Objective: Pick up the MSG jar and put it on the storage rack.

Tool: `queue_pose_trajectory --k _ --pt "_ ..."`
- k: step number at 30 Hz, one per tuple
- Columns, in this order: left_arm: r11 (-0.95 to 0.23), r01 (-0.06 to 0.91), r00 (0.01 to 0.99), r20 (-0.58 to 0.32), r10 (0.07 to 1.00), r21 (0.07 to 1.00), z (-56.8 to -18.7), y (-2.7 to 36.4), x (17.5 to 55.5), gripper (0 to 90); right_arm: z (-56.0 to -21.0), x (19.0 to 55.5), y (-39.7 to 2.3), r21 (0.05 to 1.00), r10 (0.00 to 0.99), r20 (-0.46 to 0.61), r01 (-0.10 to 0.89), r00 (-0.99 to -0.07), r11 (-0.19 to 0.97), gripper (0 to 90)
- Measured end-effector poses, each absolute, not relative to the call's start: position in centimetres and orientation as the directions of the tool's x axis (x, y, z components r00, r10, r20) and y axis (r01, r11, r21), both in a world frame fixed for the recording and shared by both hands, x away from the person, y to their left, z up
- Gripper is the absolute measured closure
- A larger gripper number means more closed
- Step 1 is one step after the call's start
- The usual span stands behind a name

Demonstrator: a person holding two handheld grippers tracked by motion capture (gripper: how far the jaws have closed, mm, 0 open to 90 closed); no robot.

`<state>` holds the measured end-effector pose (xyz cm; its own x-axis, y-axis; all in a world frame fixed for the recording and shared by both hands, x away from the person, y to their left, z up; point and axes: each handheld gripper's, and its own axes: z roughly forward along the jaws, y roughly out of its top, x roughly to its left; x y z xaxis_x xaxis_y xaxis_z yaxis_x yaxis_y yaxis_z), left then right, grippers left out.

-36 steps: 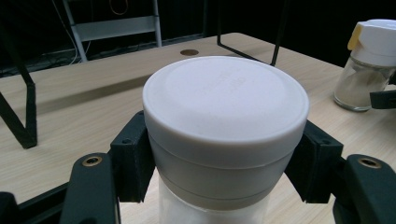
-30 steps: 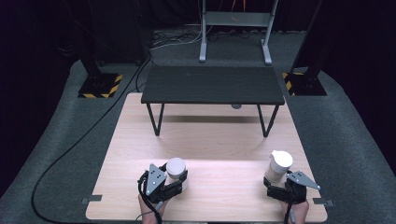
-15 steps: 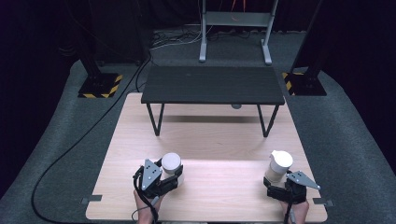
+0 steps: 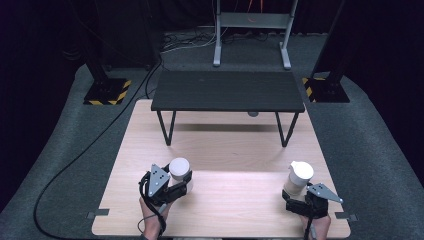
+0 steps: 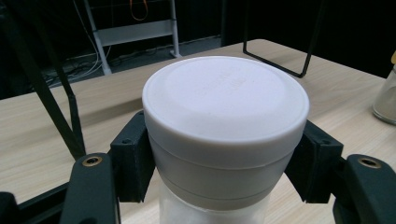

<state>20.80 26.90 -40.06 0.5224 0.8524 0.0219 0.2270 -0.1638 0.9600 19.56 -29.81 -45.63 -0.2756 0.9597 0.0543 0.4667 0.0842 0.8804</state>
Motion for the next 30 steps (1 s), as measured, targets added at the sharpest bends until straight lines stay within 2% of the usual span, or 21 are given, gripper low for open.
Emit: queue_pose_trajectory --k 30 --pt "-0.158 0.251 0.492 0.015 0.87 0.955 -38.8 28.1 23.9 34.4 -45.6 19.7 -29.8 0.877 0.959 0.053 0.472 -0.277 0.088 0.0"
